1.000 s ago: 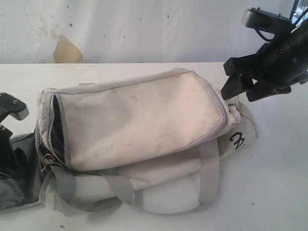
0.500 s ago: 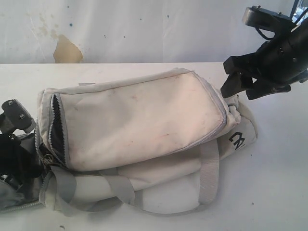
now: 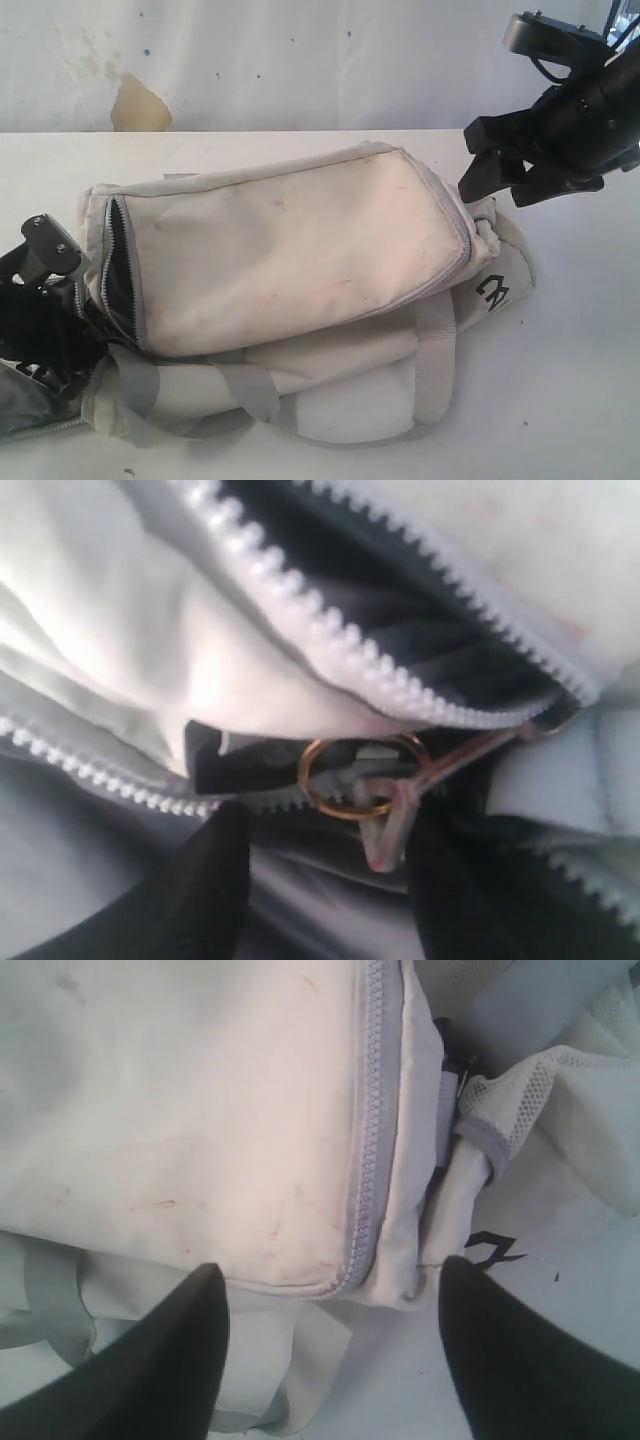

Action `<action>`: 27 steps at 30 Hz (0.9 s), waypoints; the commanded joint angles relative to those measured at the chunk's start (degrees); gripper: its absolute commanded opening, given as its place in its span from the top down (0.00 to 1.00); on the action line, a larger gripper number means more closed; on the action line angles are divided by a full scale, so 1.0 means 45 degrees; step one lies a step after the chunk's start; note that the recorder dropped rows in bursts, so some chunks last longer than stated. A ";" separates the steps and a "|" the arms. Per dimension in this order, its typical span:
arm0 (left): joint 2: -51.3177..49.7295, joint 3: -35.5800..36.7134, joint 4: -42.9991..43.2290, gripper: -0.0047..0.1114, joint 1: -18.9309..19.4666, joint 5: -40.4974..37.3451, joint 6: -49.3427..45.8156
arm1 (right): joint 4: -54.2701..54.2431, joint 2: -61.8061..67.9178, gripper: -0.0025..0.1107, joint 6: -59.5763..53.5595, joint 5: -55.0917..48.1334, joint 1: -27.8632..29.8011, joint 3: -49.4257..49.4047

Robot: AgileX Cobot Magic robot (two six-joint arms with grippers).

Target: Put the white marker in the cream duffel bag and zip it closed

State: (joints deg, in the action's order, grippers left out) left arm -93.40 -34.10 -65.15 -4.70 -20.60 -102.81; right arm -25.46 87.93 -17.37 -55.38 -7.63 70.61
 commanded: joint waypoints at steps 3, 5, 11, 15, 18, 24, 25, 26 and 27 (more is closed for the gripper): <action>-0.0464 0.0070 -0.2990 0.63 -0.0007 -0.0444 -0.1954 | -0.0087 -0.0105 0.47 -0.0150 0.0038 0.0018 0.0041; -0.0464 0.0070 -0.2990 0.89 -0.0007 -0.0460 -0.1862 | -0.0087 -0.0105 0.48 -0.0150 0.0038 0.0018 0.0041; 0.1212 0.0070 -0.1012 0.96 -0.0007 -0.2306 0.0258 | -0.0087 -0.0105 0.48 -0.0150 0.0092 0.0018 0.0041; 0.2361 0.0070 0.0453 0.96 -0.0007 -0.4111 0.2314 | -0.0053 -0.0105 0.48 -0.0150 0.0124 0.0018 0.0041; 0.3008 0.0070 0.1795 0.96 -0.0007 -0.4582 0.4083 | -0.0053 -0.0105 0.48 -0.0150 0.0124 0.0018 0.0041; 0.3997 -0.0688 0.2894 0.96 -0.0007 -0.5598 0.7594 | -0.0112 -0.0105 0.48 -0.0209 0.0022 0.0018 0.0041; 0.4099 -0.0923 0.2894 0.96 -0.0007 -0.5981 0.8109 | -0.0178 -0.0105 0.48 -0.0386 -0.0047 0.0018 0.0041; 0.4183 -0.1169 0.2894 0.96 -0.0007 -0.6293 0.8459 | -0.0352 -0.0105 0.48 -0.0633 -0.0140 0.0018 0.0041; 0.4283 -0.1415 0.2894 0.96 -0.0007 -0.6700 0.8783 | -0.0569 -0.0105 0.48 -0.0876 -0.0196 0.0018 0.0041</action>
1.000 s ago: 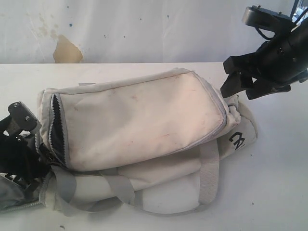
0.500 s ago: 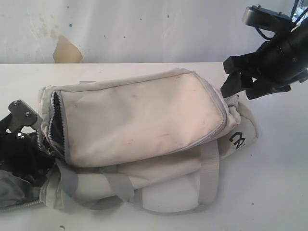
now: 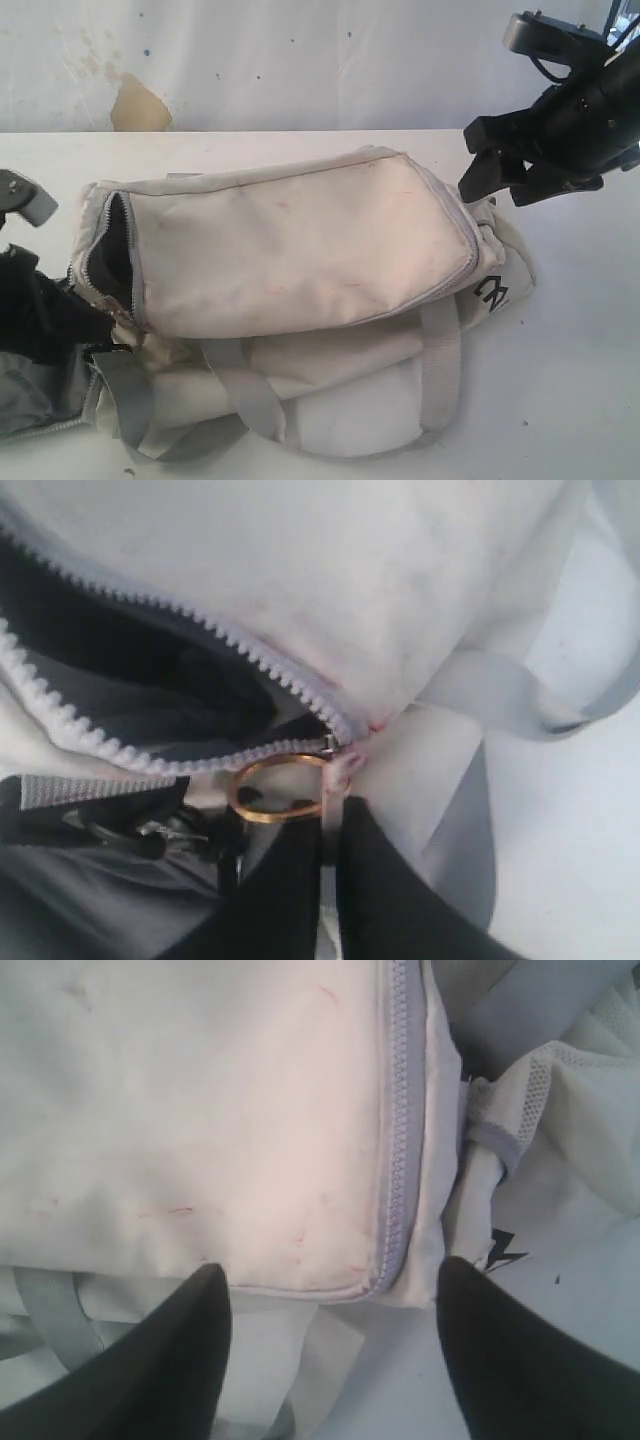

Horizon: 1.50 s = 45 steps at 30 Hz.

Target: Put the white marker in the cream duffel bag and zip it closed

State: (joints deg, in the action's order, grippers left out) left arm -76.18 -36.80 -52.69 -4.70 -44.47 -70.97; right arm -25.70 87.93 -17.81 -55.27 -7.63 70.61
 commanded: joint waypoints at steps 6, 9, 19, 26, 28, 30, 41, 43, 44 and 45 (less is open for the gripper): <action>0.0508 -0.1803 0.0152 0.96 -0.0007 -0.1741 0.4102 | -0.2312 -0.0105 0.48 -0.2832 -0.0531 -0.0484 0.0041; 0.0586 -0.2265 0.0152 0.96 -0.0007 -0.1929 0.4766 | -0.2768 -0.0105 0.48 -0.4328 -0.0506 -0.1245 0.0041; 0.0789 -0.3356 0.0001 0.96 -0.0007 -0.4163 0.6346 | -0.4426 -0.0080 0.48 -0.8101 0.1077 -0.3936 0.0041; 0.0789 -0.3672 0.0687 0.96 -0.0007 -0.5014 0.6493 | -0.4426 0.0408 0.48 -0.8374 0.2363 -0.5742 0.0018; 0.0789 -0.3845 0.1410 0.96 -0.0007 -0.5406 0.6965 | -0.4426 0.0845 0.48 -0.8374 0.2485 -0.6170 0.0018; 0.0789 -0.4032 0.2111 0.96 -0.0007 -0.5448 0.7389 | -0.4426 0.1162 0.47 -0.8374 0.2956 -0.6503 0.0018; 0.0789 -0.5024 0.4500 0.96 -0.0007 -0.5665 0.8992 | -0.4426 0.1903 0.45 -0.9778 0.6137 -0.8676 0.0018; 0.0789 -0.5084 0.4526 0.96 -0.0007 -0.5665 0.9406 | -0.4426 0.2007 0.45 -0.9778 0.6835 -0.9043 0.0018; 0.0789 -0.5093 0.4526 0.96 -0.0007 -0.5665 0.9406 | -0.4426 0.2062 0.45 -0.9778 0.7070 -0.9202 0.0018; 0.0789 -0.5093 0.4526 0.96 -0.0007 -0.5665 0.9406 | -0.4426 0.2154 0.45 -0.9797 0.7428 -0.9403 0.0018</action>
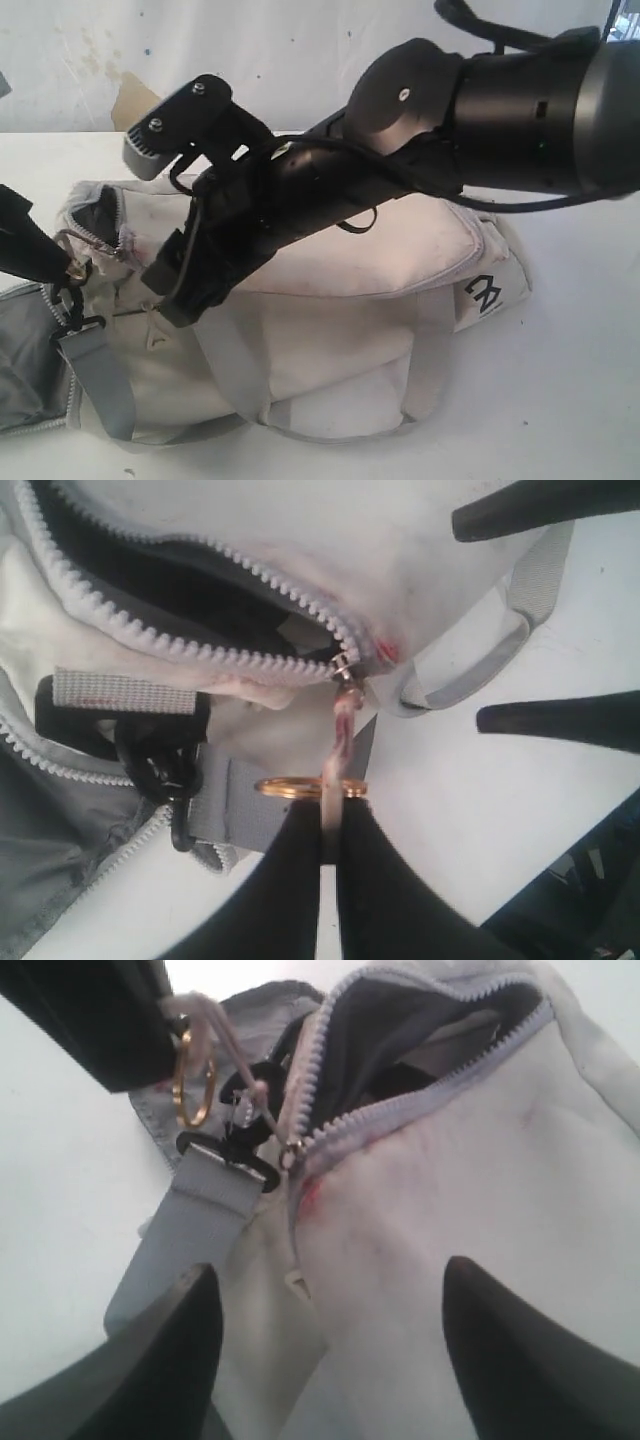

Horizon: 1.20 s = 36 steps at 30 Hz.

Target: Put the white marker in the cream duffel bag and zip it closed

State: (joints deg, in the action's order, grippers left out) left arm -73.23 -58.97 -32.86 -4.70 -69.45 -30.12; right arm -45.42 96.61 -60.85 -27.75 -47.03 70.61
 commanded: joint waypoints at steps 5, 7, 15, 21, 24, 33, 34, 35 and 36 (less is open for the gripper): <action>0.0132 -0.0165 0.0056 0.96 -0.0007 -0.0115 0.0328 | 0.0044 0.0747 0.45 -0.0232 0.2145 -0.1207 0.0018; 0.0132 -0.0165 0.0006 0.96 -0.0007 -0.0115 0.0420 | 0.0044 0.0870 0.45 -0.0232 0.2291 -0.1403 0.0018; 0.0132 -0.0165 -0.0082 0.96 -0.0007 0.0462 0.2053 | 0.0044 0.0902 0.50 -0.0089 0.2938 -0.1525 0.0018; 0.0132 -0.0165 -0.0163 0.96 -0.0007 0.1564 0.2616 | 0.0787 0.0640 0.50 0.1621 0.2353 -0.1525 0.0018; 0.0132 -0.0165 -0.0427 0.96 -0.0007 0.1675 0.2696 | 0.2438 0.0497 0.50 0.3234 0.2058 -0.1525 0.0018; 0.0132 -0.0165 -0.0727 0.96 -0.0007 0.1139 0.2696 | 0.3485 0.0640 0.51 0.4164 0.1724 -0.1525 0.0018; 0.0132 -0.0165 -0.0852 0.96 -0.0007 0.1139 0.2696 | 0.3520 0.0671 0.53 0.4194 0.1776 -0.1525 0.0018; 0.0132 -0.0165 -0.0993 0.96 -0.0007 0.1109 0.2696 | 0.3581 0.0701 0.57 0.4223 0.1889 -0.1525 0.0018; 0.0132 -0.0165 -0.1192 0.96 -0.0007 0.1063 0.2696 | 0.3611 0.0753 0.62 0.4223 0.1999 -0.1525 0.0018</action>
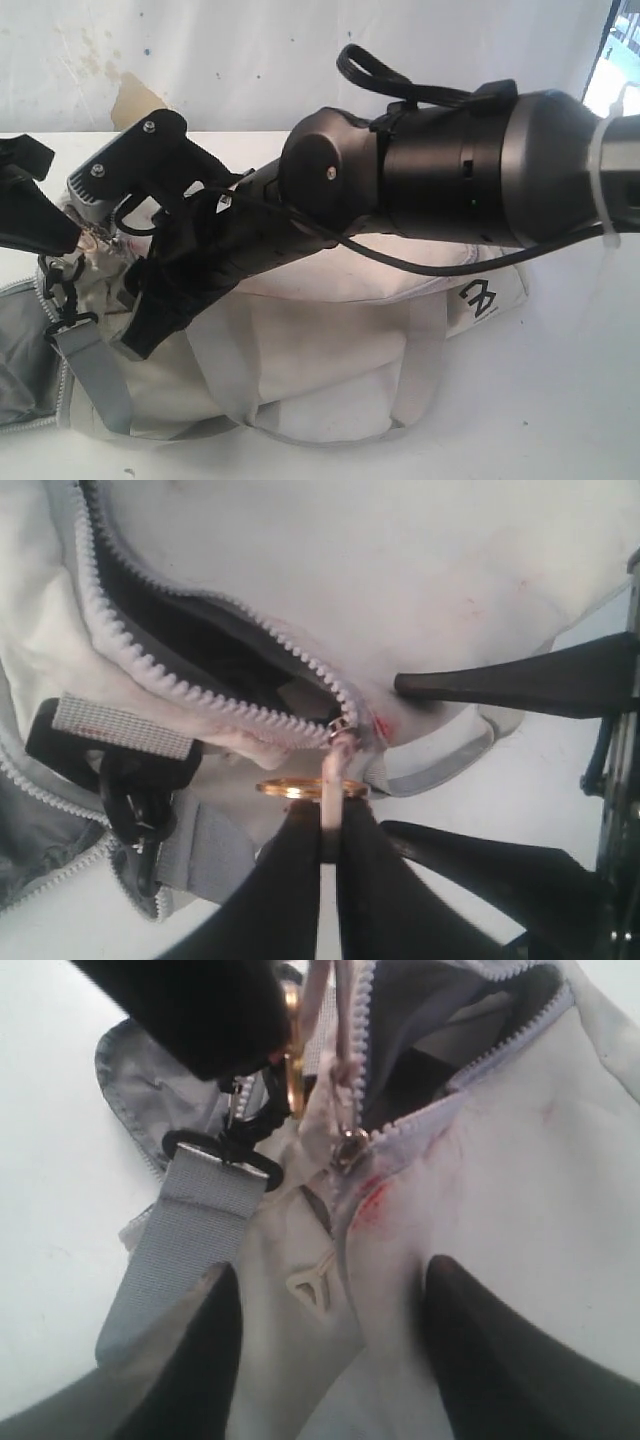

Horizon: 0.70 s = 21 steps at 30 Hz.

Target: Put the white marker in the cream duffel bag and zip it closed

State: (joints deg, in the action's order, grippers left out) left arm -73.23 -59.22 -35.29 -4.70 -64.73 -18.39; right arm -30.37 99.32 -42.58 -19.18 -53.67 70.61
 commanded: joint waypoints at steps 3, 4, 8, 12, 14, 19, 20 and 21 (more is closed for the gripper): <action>0.0132 -0.0112 -0.0982 0.96 -0.0007 -0.0115 0.0011 | 0.0289 0.0201 0.76 0.0162 0.0448 -0.0049 0.0018; 0.0132 -0.0112 -0.0984 0.96 -0.0007 -0.0219 -0.0075 | 0.0359 0.0232 0.81 0.0162 0.0476 -0.0049 0.0018; 0.0132 -0.0112 -0.0704 0.96 -0.0007 -0.0652 -0.0186 | 0.0820 0.0232 0.98 0.0193 0.0122 -0.0049 0.0018; 0.0132 -0.0112 -0.0568 0.96 -0.0007 -0.0557 -0.0186 | 0.1470 0.0232 0.98 0.0189 -0.0886 -0.0049 0.0018; 0.0132 -0.0259 -0.0428 0.96 -0.0007 -0.0504 -0.0063 | 0.2114 0.0232 0.98 0.0239 -0.1475 -0.0049 0.0018; 0.0309 -0.0947 0.0276 0.96 -0.0007 -0.0602 0.0437 | 0.4946 0.0232 0.98 0.2704 -0.2341 0.0009 0.0018; 0.0390 -0.1216 0.0863 0.96 -0.0007 -0.0741 0.0730 | 0.5829 0.0232 0.98 0.3492 -0.2544 0.0009 0.0018; 0.0385 -0.1339 0.1694 0.96 -0.0007 -0.0960 0.1084 | 0.5860 0.0232 0.98 0.3495 -0.2570 0.0009 0.0018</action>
State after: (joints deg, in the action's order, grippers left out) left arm -72.72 -63.61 -32.08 -4.70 -69.06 -15.68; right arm -8.60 100.23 -29.53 -25.41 -53.72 71.39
